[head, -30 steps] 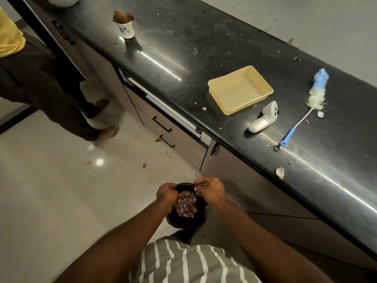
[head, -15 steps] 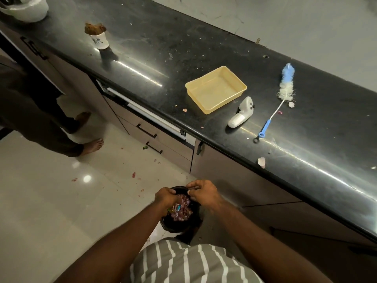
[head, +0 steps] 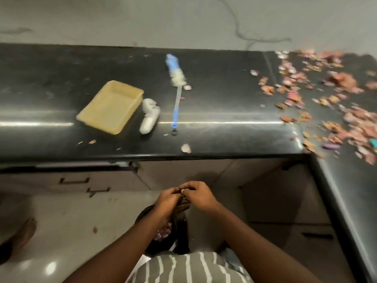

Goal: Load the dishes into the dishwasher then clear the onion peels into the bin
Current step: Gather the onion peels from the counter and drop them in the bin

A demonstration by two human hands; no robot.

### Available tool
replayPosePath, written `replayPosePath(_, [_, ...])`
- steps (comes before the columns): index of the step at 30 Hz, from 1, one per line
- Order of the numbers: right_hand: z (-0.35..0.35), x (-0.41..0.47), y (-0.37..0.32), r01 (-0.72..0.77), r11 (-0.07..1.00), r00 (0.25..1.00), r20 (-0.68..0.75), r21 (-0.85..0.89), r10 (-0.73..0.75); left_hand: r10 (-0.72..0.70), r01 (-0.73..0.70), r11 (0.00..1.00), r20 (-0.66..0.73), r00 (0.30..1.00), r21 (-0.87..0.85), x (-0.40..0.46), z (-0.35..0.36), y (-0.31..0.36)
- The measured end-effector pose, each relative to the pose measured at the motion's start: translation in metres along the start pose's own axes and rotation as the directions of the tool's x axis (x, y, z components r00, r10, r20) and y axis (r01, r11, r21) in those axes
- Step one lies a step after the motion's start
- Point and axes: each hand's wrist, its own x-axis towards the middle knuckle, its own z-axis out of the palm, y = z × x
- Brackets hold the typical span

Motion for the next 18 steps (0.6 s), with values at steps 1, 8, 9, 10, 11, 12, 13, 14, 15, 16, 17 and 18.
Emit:
replayPosePath(1, [-0.014, -0.004, 0.005, -0.003, 0.999, 0.999, -0.04, 0.036, 0.004, 0.002, -0.004, 0.999, 0.033, 0.999, 0.04, 0.002, 0.012, 0.004])
replayPosePath(8, [-0.13, -0.076, 0.067, 0.096, 0.862, 0.876, -0.453, 0.497, 0.164, 0.012, -0.226, 0.865, 0.432, 0.902, 0.448, -0.009, 0.149, 0.012])
replayPosePath(9, [-0.146, -0.093, 0.074, 0.139, 0.829, 0.839, -0.51, 0.542, 0.192, 0.001, -0.269, 0.838, 0.494, 0.87, 0.474, -0.015, 0.173, 0.01])
replayPosePath(10, [-0.161, -0.109, 0.078, 0.184, 0.803, 0.799, -0.562, 0.567, 0.214, -0.015, -0.305, 0.816, 0.545, 0.838, 0.492, -0.021, 0.196, 0.008])
replayPosePath(11, [-0.173, -0.124, 0.082, 0.228, 0.781, 0.762, -0.606, 0.582, 0.229, -0.022, -0.339, 0.803, 0.592, 0.805, 0.491, -0.027, 0.216, 0.005])
replayPosePath(12, [-0.188, -0.143, 0.09, 0.275, 0.762, 0.71, -0.658, 0.587, 0.251, -0.036, -0.383, 0.779, 0.644, 0.764, 0.497, -0.035, 0.24, -0.001])
replayPosePath(13, [-0.2, -0.161, 0.095, 0.303, 0.761, 0.661, -0.702, 0.574, 0.266, -0.037, -0.427, 0.757, 0.685, 0.728, 0.495, -0.043, 0.261, -0.006])
replayPosePath(14, [-0.214, -0.181, 0.102, 0.326, 0.77, 0.604, -0.748, 0.549, 0.277, -0.038, -0.476, 0.729, 0.722, 0.69, 0.493, -0.052, 0.283, -0.013])
replayPosePath(15, [-0.227, -0.199, 0.109, 0.343, 0.782, 0.55, -0.787, 0.52, 0.281, -0.036, -0.517, 0.71, 0.758, 0.651, 0.478, -0.059, 0.302, -0.02])
replayPosePath(16, [-0.238, -0.216, 0.117, 0.35, 0.799, 0.5, -0.819, 0.49, 0.283, -0.031, -0.559, 0.691, 0.792, 0.609, 0.457, -0.066, 0.319, -0.025])
replayPosePath(17, [-0.25, -0.235, 0.128, 0.342, 0.821, 0.442, -0.849, 0.457, 0.288, -0.027, -0.609, 0.667, 0.831, 0.555, 0.428, -0.075, 0.338, -0.032])
replayPosePath(18, [-0.26, -0.253, 0.14, 0.313, 0.852, 0.381, -0.877, 0.42, 0.292, -0.021, -0.666, 0.633, 0.868, 0.496, 0.395, -0.083, 0.353, -0.038])
